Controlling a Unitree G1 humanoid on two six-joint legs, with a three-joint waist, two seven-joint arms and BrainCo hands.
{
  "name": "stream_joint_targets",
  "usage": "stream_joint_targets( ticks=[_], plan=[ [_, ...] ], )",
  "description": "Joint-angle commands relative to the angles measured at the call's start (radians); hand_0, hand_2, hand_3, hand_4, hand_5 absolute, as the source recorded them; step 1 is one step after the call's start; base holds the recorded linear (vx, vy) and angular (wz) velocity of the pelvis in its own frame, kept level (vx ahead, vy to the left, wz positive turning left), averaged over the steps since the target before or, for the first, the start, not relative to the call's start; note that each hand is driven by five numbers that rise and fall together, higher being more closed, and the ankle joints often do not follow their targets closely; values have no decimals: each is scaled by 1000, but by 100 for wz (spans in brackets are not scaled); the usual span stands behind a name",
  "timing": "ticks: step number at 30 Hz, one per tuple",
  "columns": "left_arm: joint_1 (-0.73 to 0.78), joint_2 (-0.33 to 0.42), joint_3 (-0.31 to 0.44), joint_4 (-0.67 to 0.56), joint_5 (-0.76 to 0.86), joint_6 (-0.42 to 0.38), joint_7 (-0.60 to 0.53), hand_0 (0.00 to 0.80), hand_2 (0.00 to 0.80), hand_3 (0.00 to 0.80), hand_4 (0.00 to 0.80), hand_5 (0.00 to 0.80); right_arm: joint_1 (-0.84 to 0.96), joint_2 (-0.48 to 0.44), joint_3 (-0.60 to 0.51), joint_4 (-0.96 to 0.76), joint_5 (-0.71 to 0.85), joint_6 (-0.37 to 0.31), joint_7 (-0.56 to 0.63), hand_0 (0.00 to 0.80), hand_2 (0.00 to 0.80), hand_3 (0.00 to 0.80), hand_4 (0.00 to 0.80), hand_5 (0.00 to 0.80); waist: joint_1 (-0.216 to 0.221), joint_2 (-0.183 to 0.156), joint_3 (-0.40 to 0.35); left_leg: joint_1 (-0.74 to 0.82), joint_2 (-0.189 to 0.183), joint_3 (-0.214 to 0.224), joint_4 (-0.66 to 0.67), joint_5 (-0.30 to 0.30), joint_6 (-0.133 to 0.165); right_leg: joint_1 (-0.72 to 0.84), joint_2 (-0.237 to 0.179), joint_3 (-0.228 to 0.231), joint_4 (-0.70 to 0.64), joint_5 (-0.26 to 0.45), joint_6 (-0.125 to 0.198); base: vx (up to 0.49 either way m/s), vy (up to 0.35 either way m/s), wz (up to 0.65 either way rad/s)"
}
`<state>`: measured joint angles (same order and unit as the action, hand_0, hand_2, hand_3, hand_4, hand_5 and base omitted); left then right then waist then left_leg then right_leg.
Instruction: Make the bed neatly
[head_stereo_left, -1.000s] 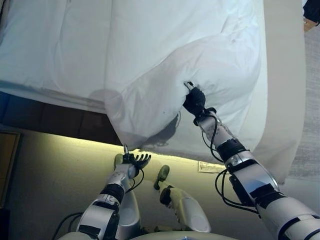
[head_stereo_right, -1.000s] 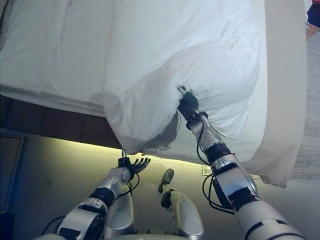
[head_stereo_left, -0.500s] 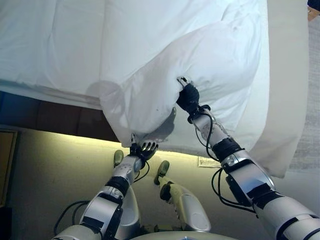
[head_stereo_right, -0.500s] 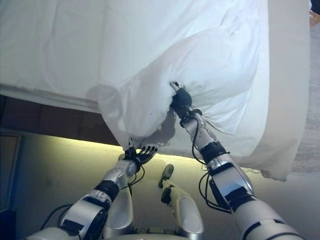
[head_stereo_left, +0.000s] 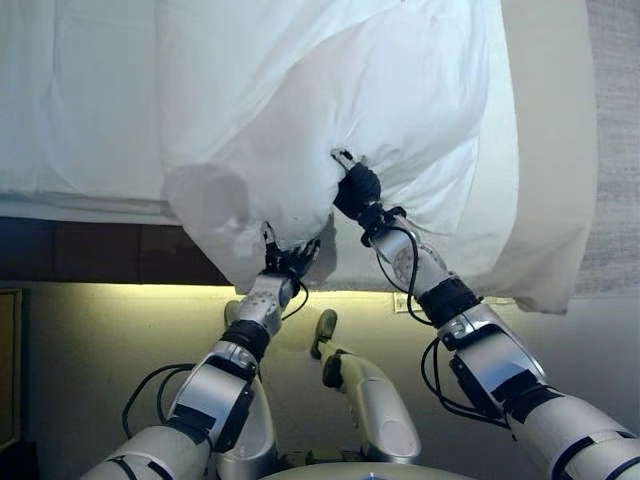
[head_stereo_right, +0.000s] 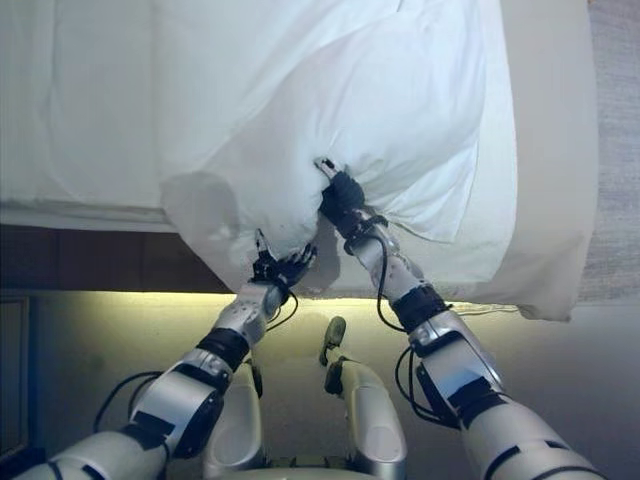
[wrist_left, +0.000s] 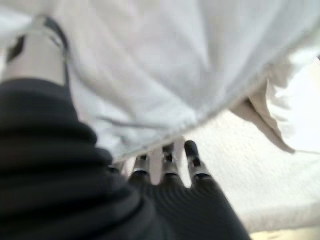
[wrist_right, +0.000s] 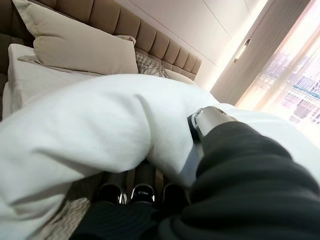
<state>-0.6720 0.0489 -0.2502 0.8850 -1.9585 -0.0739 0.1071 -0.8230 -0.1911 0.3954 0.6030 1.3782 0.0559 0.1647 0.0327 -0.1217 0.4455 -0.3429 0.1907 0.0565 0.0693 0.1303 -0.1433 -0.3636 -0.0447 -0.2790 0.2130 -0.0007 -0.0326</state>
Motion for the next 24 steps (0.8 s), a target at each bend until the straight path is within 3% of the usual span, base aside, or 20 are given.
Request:
stream_joint_targets(
  ticks=[1,8,9,10,11,17,24],
  plan=[
    [-115,-28,41,-88,-14,-24,-77,0,0,0,0,0,2,48,30,-215,1,37,57,800,800,800,800,800,-25,-24,-28,-49,-5,1,58,-42,27,-12,-90,56,-20,25,108,7,34,-3],
    [-104,12,106,-120,-14,-76,-88,0,0,0,0,0,67,32,21,-254,-40,43,33,800,800,800,800,800,-25,-23,-42,-38,-11,1,54,-50,26,-3,-95,50,-18,12,108,3,24,-1],
    [-97,15,111,-120,-14,-79,-91,0,0,0,0,0,75,29,20,-250,-55,41,20,696,696,696,696,696,-24,-23,-45,-32,-11,1,50,-51,26,3,-95,47,-21,11,109,0,0,0],
    [-88,19,115,-123,-14,-84,-91,0,0,0,0,0,84,23,19,-247,-68,40,-8,88,88,88,88,88,-22,-23,-48,-25,-12,1,46,-52,26,10,-97,44,-24,10,109,0,0,0],
    [-80,22,119,-130,-14,-89,-80,0,0,0,0,0,93,18,15,-240,-73,42,-22,0,0,0,0,0,-19,-23,-51,-19,-13,-1,40,-52,26,17,-98,42,-28,9,109,0,0,0],
    [2,50,148,-120,-14,-92,-69,0,0,0,0,0,175,-19,1,-219,-119,85,-8,0,0,0,0,0,-4,-27,-87,38,-19,-8,4,-54,28,85,-105,23,-61,5,114,21,8,6],
    [94,107,199,-96,-14,-34,-102,0,0,0,0,0,295,-61,-26,-192,-158,147,17,0,0,0,0,0,11,-15,-150,136,-25,-14,-35,-62,28,197,-117,5,-110,2,121,79,30,8]
  ],
)
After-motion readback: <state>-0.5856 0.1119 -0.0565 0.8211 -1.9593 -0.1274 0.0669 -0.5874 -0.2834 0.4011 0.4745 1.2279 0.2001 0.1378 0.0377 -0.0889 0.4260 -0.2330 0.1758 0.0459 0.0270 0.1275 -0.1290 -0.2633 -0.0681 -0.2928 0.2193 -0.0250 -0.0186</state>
